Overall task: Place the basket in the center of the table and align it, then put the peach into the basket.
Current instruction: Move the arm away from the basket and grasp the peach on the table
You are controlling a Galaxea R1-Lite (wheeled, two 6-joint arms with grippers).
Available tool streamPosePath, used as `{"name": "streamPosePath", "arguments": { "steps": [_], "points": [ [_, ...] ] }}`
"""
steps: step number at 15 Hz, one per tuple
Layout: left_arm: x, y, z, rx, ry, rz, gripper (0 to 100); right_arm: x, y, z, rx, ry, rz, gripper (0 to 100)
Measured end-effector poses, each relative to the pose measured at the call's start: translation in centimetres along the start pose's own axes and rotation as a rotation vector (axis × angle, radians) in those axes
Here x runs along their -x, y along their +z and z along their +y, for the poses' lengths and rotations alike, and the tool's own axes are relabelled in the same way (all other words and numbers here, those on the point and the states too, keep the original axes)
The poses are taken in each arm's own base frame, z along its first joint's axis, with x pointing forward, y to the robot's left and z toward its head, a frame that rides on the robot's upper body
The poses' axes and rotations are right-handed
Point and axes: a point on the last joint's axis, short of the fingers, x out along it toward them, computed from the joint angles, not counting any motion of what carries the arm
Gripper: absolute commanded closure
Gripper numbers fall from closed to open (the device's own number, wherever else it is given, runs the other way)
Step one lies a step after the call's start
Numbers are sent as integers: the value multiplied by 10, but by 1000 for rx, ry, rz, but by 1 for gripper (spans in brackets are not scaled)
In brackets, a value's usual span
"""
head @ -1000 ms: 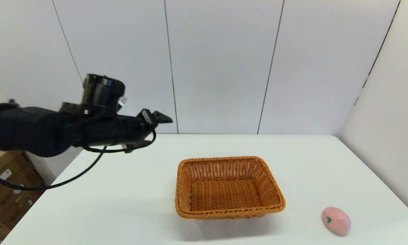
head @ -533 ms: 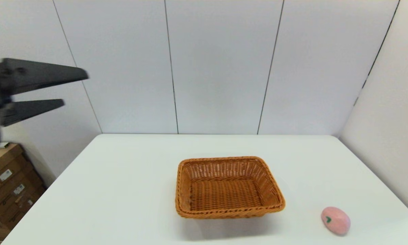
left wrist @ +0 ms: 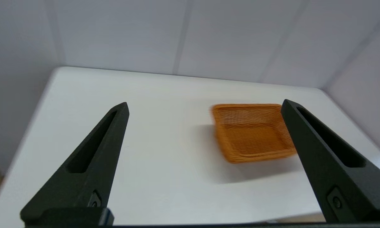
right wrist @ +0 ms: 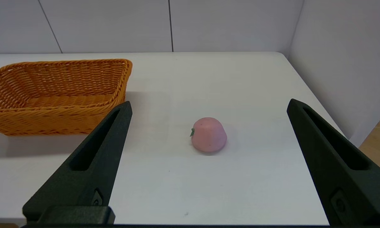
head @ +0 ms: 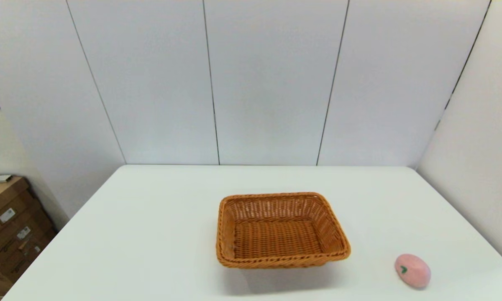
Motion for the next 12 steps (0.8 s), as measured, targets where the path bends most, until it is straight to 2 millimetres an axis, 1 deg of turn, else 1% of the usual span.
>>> {"name": "streamPosePath", "arguments": {
  "steps": [2, 4, 7, 8, 10, 11, 12],
  "points": [
    [12, -29, 4, -36, 73, -24, 0, 0, 0, 0, 0, 0, 0, 0],
    [16, -63, 10, -109, 108, -7, 0, 0, 0, 0, 0, 0, 0, 0],
    [19, -107, 19, -172, 114, -11, 0, 0, 0, 0, 3, 0, 1, 0],
    [18, -121, 23, -174, 118, -4, 0, 0, 0, 0, 4, -1, 3, 0],
    [12, -140, 29, -170, 147, -17, 0, 1, 0, 0, 11, -1, 23, 0],
    [7, -150, 33, -175, 162, -18, 0, 2, 4, 0, 11, 0, 19, 0],
    [2, -159, 36, -189, 168, -26, 0, 5, 13, 0, 8, 1, 13, 0]
  ]
}}
